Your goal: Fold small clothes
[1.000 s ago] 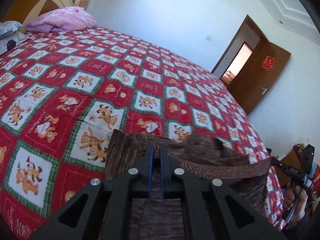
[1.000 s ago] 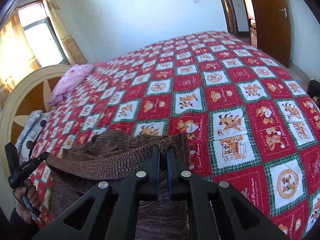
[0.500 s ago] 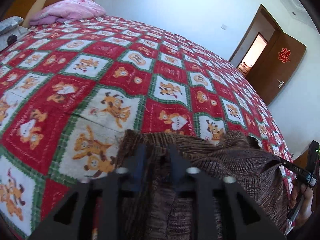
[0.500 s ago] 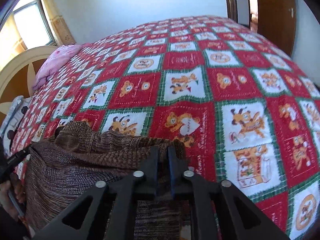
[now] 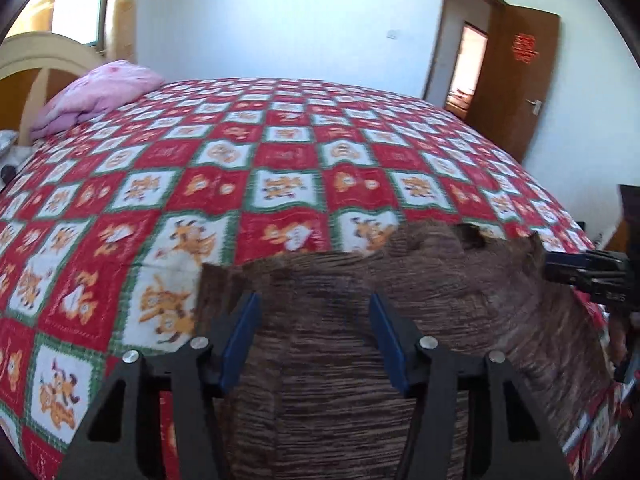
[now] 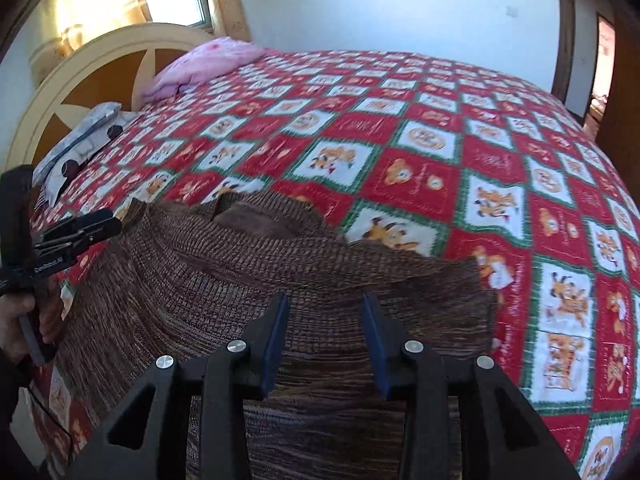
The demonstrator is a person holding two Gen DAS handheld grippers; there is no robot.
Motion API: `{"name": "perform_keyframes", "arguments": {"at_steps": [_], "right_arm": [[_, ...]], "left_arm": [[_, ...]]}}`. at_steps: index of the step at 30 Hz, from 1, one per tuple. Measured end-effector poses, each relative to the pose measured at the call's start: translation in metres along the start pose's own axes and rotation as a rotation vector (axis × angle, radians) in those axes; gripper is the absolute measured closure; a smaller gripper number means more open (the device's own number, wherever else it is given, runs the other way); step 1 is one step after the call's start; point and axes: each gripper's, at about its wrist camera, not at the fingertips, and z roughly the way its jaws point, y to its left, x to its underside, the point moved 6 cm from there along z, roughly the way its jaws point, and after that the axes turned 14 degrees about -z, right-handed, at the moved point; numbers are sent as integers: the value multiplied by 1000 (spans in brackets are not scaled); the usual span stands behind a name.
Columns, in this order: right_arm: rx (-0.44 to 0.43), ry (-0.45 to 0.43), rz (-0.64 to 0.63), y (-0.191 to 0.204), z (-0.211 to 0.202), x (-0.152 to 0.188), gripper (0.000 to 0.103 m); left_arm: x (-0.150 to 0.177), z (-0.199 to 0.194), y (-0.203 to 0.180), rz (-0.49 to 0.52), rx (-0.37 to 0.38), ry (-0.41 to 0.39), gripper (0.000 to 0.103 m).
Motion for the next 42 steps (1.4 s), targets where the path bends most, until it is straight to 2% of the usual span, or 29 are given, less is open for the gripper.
{"name": "perform_keyframes", "arguments": {"at_steps": [2,5,6,7,8,9,11,16,19,23,27,29,30,33,34,35,37,38,40,42], "right_arm": [[25,25,9,-3,9,3,64],[37,53,32,-9,20,7,64],[49,64,40,-12,23,9,70],[49,74,50,-14,26,12,86],[68,82,59,-16,27,15,95],[87,79,64,-20,24,16,99],[72,50,84,-23,15,14,100],[110,-14,84,-31,-3,2,100],[125,-33,109,-37,-6,-5,100],[164,-37,126,-43,-2,-10,100],[177,-19,142,-49,14,-13,100],[161,37,145,-50,31,-8,100],[160,61,149,-53,40,-4,100],[157,39,161,-56,42,0,97],[153,33,167,-55,38,0,94],[154,19,173,-55,31,1,88],[177,-9,171,-51,12,4,56],[186,-18,167,-48,1,7,54],[160,-44,170,-38,-23,16,54],[102,-59,145,-17,-45,32,54]], "left_arm": [[2,4,-10,20,40,29,49],[7,19,-20,58,38,67,57],[10,24,-23,69,37,82,64],[13,29,-25,76,40,101,77],[17,36,-27,85,37,125,88],[19,38,-28,88,35,128,99],[17,31,-30,95,43,83,99],[0,11,-33,49,109,21,99],[-9,11,-31,29,94,3,99],[-15,23,-15,-47,47,-9,99],[-11,47,-1,-108,22,25,99],[-7,57,1,-104,-10,52,96],[-7,61,4,-113,-40,67,91],[-11,56,6,-129,-42,61,89],[-12,49,6,-130,-46,64,84],[-12,40,7,-125,-45,55,81],[-10,20,7,-101,-45,22,67],[-6,8,6,-80,-49,4,62],[8,-14,6,-51,-53,-21,45],[26,-27,5,-21,-51,-20,41]]}}
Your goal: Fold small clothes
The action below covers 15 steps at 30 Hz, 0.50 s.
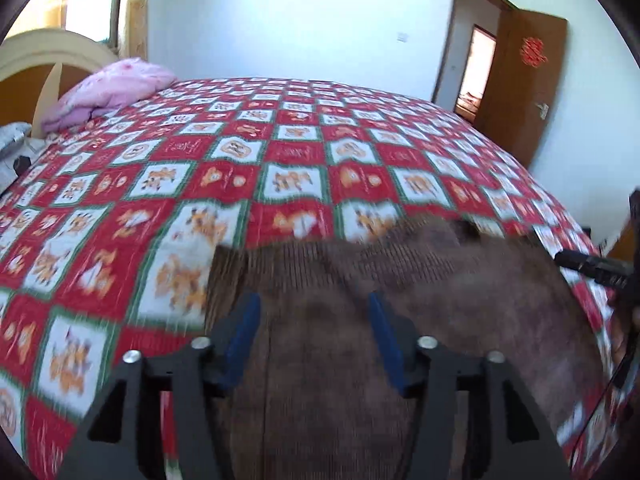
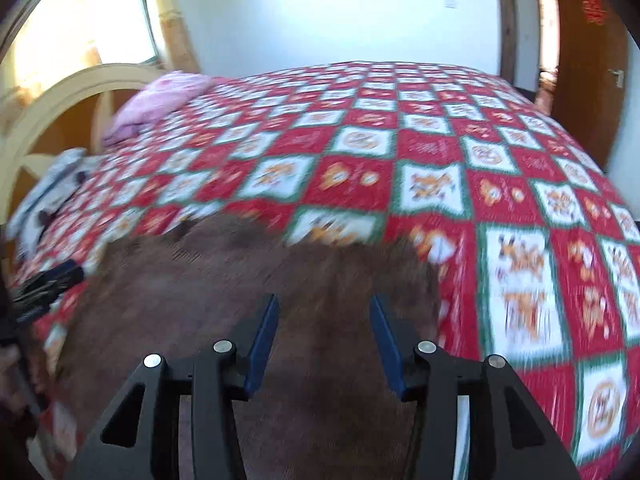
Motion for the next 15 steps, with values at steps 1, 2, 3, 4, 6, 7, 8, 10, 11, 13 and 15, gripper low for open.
{"name": "perform_keyframes", "arguments": {"at_steps": [1,2,3,4,6,7,8,10,11,13,15], "right_arm": [[-8,4,-27,7,-8,9,54],[-1,20,-55,14,-14,22,54],[13,43,-71,18,-21,37,54],[13,65,-66,19,-26,53,54],[-4,123,-38,21,-29,84,55],[-7,150,-37,22,-30,98,55],[-6,154,-55,25,-33,110,55],[50,140,-121,30,-44,118,55],[61,141,-122,32,-49,118,55],[65,94,-97,34,-62,110,55],[59,41,-109,40,-68,100,54]], "left_arm": [[14,-5,1,17,-3,16,39],[23,-5,2,27,-7,31,39],[39,-5,6,45,-22,57,39],[49,-3,9,61,-39,71,39],[61,-6,14,111,-73,46,37],[62,-9,14,128,-84,32,37],[61,-11,14,139,-99,27,37],[60,-13,17,149,-141,17,35],[59,-14,20,136,-139,19,35],[59,-13,27,108,-135,32,33],[61,-13,37,81,-150,31,27]]}}
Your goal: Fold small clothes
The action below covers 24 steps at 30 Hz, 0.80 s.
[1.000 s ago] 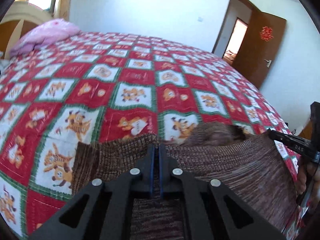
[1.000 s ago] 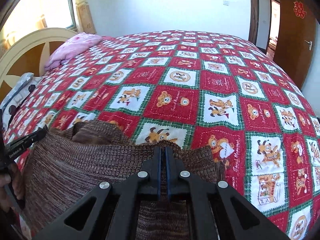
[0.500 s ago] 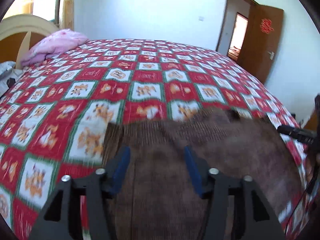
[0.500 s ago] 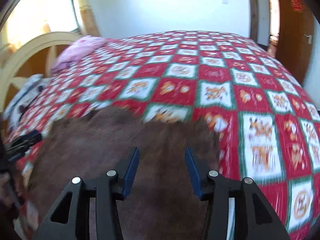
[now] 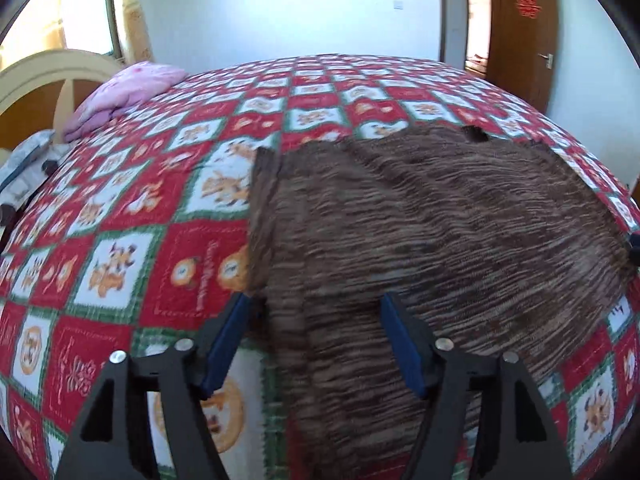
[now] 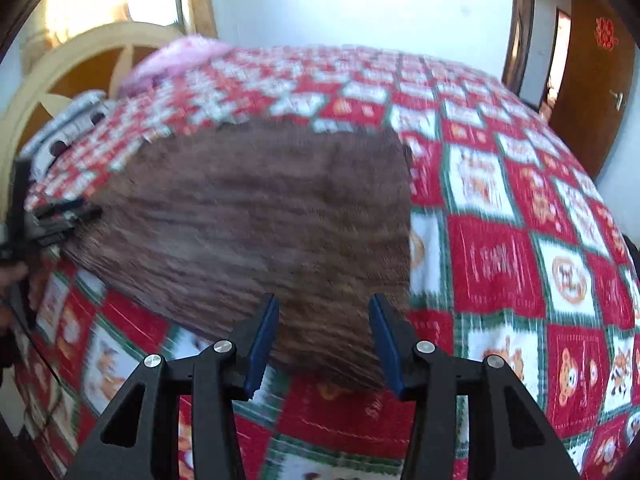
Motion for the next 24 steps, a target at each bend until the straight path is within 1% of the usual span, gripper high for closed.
{"name": "perform_keyframes", "arguments": {"at_steps": [1,2,3,4,5,8,9,11,13,15,17,18,20,21,22,24], "right_arm": [[-4,-5,-12,3,2,-2,54],[-11,15,-19,7,9,-1,54],[-20,63,-6,8,20,4,54],[-36,144,25,8,37,15,54],[-25,124,49,7,37,16,54],[26,179,50,15,30,12,54],[32,181,40,20,28,9,54],[26,144,20,35,24,-3,54],[-2,87,-16,58,21,-25,54],[-24,28,-77,88,26,-54,54],[-53,-11,-130,115,33,-79,54],[-86,-22,-148,129,40,-92,54],[-133,-34,-159,148,55,-112,54],[-140,-28,-169,158,66,-116,54],[-152,1,-176,166,77,-116,54],[-183,75,-180,178,102,-104,53]], "left_arm": [[1,3,4,-22,6,11,21],[1,7,10,-56,16,32,20],[2,8,13,-82,26,39,17],[0,9,20,-134,31,45,17],[1,8,23,-149,27,43,17],[6,8,23,-141,8,40,15],[8,7,22,-131,0,31,13],[9,6,20,-120,-11,19,13],[10,6,22,-125,-13,13,12],[11,4,22,-124,-15,4,11],[12,4,23,-125,-20,-6,10],[13,3,23,-124,-23,-10,10],[13,3,23,-121,-23,-15,9],[14,2,24,-125,-20,-15,9],[14,2,25,-130,-14,-15,9],[14,2,25,-130,-10,-17,9]]}}
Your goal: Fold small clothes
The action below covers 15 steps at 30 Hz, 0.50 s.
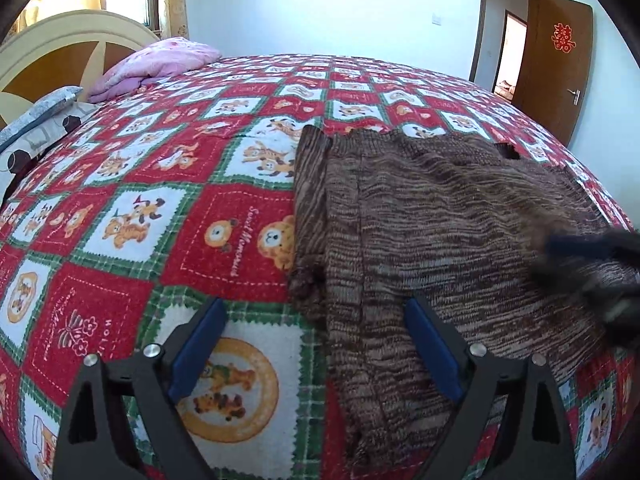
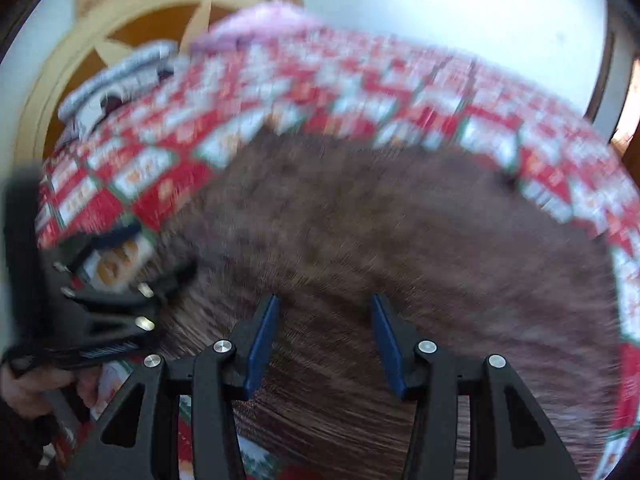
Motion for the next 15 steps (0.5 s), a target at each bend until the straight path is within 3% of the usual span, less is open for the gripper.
{"name": "perform_keyframes", "arguments": {"at_steps": [3,9,15], "right_arm": [[49,-48,-38,9,-4,11,54],[-1,-59,-18,10,-13,29,53],[45,-63,-19,17,-23,30,53]], "left_arm": [[0,0,0,1,3,-2,8],[0,0,-1,4,7,4,6],[9,-11,4,10,10,3,4]]}}
